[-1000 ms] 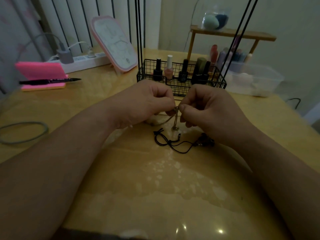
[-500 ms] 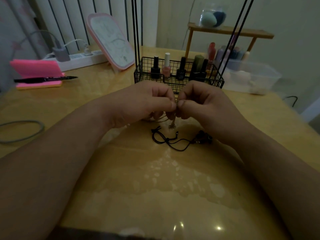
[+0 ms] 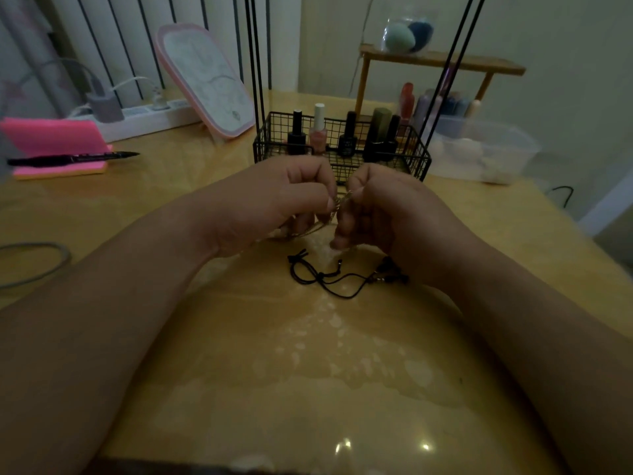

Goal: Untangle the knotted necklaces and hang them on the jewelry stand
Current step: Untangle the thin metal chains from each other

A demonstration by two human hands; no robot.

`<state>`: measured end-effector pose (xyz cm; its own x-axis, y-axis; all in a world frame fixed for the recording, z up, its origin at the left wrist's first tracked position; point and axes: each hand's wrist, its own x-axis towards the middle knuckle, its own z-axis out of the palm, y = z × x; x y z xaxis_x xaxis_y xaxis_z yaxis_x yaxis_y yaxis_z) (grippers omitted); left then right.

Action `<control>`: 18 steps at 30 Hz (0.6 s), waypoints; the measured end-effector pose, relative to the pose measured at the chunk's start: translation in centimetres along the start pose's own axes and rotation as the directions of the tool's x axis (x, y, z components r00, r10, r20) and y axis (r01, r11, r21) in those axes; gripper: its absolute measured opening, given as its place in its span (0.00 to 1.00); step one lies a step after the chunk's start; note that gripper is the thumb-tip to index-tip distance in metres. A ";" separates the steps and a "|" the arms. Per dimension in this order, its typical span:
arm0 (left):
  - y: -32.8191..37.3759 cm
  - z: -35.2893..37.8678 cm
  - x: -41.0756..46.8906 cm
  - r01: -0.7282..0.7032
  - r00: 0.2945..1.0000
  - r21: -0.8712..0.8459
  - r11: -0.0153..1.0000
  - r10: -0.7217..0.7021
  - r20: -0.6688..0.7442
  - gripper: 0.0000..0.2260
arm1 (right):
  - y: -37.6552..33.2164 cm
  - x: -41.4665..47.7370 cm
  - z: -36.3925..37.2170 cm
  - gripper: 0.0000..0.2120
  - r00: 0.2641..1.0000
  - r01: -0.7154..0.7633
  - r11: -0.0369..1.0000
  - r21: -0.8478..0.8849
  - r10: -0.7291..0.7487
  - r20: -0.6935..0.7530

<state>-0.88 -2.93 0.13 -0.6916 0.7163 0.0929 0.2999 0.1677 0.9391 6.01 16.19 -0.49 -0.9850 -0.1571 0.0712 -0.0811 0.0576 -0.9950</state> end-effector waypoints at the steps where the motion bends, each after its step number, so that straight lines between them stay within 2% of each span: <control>1: 0.1 0.1 0.0 0.010 1.000 0.009 1.000 -0.010 0.013 0.01 | 0.0 0.0 0.1 0.03 1.000 -0.006 1.000 -0.023 0.006 -0.002; 3: 0.3 0.3 -0.2 0.031 0.999 0.048 0.998 -0.033 0.036 0.02 | -0.2 -0.1 0.1 0.03 1.000 -0.009 0.997 -0.076 0.009 0.000; 6: 0.4 0.2 -0.4 0.036 0.997 0.106 0.994 -0.042 0.060 0.07 | -0.5 -0.2 0.1 0.08 1.000 -0.012 0.993 -0.114 0.013 0.010; 10: 0.7 0.2 -0.6 0.005 0.997 0.078 0.997 -0.011 0.076 0.04 | -0.6 -0.3 -0.1 0.09 1.000 -0.007 0.992 -0.127 0.009 0.014; 14: 0.2 -0.1 -0.2 0.002 1.000 -0.025 1.000 -0.002 -0.004 0.05 | -0.5 -0.2 -0.2 0.03 1.000 0.006 0.990 -0.144 -0.010 -0.024; 18: -0.1 -0.1 0.2 -0.010 0.995 -0.083 0.997 0.002 -0.098 0.05 | -0.3 -0.1 -0.1 0.03 0.999 -0.001 0.988 -0.156 -0.007 -0.051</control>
<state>-1.10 -2.89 0.11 -0.7524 0.6464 0.1265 0.2512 0.1040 0.9623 6.12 16.28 -0.20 -0.9909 -0.1069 0.0812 -0.1024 0.2110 -0.9721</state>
